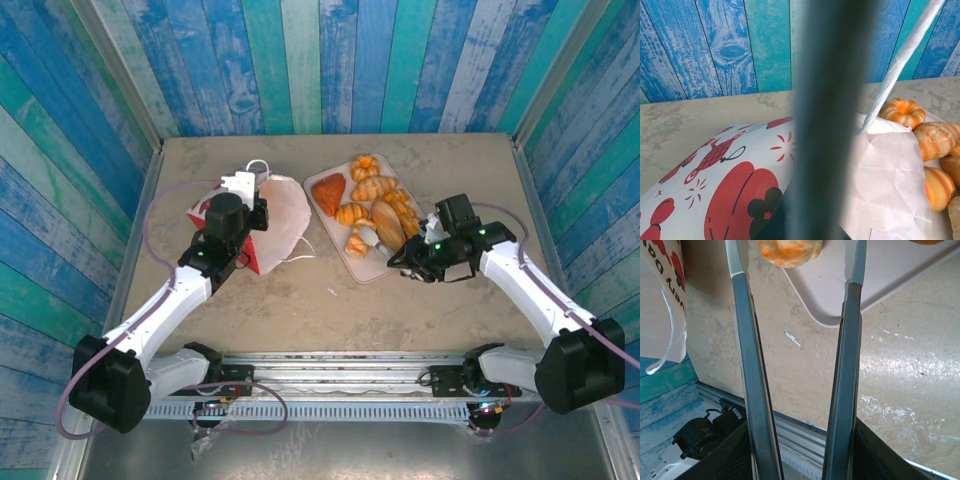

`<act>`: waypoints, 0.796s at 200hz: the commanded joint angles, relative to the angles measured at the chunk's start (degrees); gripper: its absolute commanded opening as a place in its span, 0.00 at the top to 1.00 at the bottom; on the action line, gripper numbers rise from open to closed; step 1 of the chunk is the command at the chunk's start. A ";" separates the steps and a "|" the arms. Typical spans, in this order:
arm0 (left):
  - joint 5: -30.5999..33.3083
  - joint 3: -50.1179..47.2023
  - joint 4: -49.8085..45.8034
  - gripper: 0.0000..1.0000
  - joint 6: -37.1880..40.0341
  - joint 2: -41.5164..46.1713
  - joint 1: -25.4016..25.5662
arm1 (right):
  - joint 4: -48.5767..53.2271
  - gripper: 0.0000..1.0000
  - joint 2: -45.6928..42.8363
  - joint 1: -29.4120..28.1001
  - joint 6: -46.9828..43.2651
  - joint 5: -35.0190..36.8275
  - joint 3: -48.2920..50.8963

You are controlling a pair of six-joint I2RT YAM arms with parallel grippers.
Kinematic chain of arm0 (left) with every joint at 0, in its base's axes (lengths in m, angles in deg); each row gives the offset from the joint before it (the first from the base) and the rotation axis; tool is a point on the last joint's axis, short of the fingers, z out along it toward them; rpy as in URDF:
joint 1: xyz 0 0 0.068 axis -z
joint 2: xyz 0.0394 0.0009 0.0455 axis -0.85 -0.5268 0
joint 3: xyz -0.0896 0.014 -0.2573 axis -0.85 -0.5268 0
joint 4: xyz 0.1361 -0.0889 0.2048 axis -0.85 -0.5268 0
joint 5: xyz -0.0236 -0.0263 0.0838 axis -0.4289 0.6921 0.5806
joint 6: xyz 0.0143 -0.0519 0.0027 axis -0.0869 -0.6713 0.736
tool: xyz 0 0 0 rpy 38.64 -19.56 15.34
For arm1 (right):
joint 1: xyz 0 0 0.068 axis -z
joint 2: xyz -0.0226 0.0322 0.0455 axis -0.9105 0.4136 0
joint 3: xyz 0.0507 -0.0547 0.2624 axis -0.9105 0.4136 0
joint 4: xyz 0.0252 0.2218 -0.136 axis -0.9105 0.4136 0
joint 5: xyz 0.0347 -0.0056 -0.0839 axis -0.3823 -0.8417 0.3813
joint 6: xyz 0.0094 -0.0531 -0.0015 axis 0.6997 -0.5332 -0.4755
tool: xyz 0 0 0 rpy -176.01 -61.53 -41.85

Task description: Take the fake bread out of the paper bag

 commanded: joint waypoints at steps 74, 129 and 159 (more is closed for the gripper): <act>-5.11 1.35 -1.08 0.94 2.41 1.90 0.07 | 5.73 0.60 -7.62 -3.51 -1.65 -1.27 -8.96; -6.43 2.03 -0.91 0.94 2.35 -0.36 0.13 | 1.96 0.66 0.97 -21.60 -0.74 10.09 -21.15; -7.57 1.76 -1.03 0.94 1.51 -0.54 0.11 | -4.61 0.69 9.02 -25.52 0.05 11.19 -23.28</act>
